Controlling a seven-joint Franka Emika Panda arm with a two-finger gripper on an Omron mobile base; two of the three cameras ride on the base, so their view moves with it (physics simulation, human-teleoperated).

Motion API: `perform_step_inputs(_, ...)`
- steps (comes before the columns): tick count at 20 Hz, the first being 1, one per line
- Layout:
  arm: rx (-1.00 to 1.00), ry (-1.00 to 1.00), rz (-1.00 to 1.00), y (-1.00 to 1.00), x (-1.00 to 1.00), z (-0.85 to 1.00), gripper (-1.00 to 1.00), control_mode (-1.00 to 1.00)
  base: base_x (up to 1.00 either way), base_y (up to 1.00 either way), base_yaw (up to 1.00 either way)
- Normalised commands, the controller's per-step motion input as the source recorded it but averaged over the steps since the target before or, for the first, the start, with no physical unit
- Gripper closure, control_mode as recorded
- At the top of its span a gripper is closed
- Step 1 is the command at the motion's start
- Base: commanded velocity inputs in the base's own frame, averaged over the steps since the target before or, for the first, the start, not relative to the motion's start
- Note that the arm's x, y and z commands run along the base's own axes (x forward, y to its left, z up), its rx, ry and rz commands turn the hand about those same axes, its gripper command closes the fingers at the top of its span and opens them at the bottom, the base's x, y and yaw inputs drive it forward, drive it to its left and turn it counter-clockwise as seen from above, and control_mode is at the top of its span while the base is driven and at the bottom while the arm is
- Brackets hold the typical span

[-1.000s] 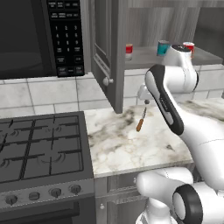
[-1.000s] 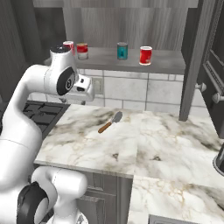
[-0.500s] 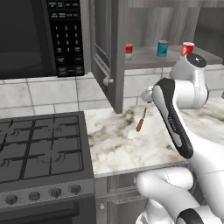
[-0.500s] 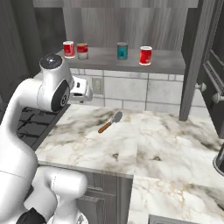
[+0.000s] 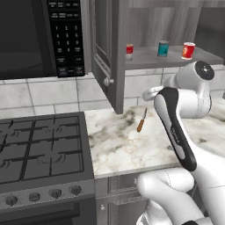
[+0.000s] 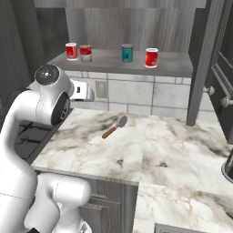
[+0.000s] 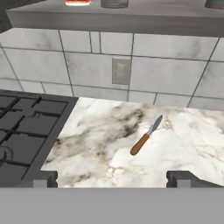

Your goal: Stack two cans on top of the other two cans in the cabinet.

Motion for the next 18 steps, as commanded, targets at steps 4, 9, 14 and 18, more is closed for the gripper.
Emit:
perform_step_inputs(4,0.0,0.01,0.0,0.0,0.01,0.38,-1.0,-1.0,0.0,0.0,0.0)
perform_step_inputs(9,0.0,-0.01,0.0,0.01,0.03,0.4,-1.0,-1.0,0.0,0.0,0.0)
perform_step_inputs(14,0.0,-0.1,0.01,0.04,0.09,0.27,-1.0,-1.0,0.0,0.0,0.0)
perform_step_inputs(18,0.02,-0.01,0.0,0.0,0.18,0.22,-1.0,-1.0,0.0,0.0,0.0)
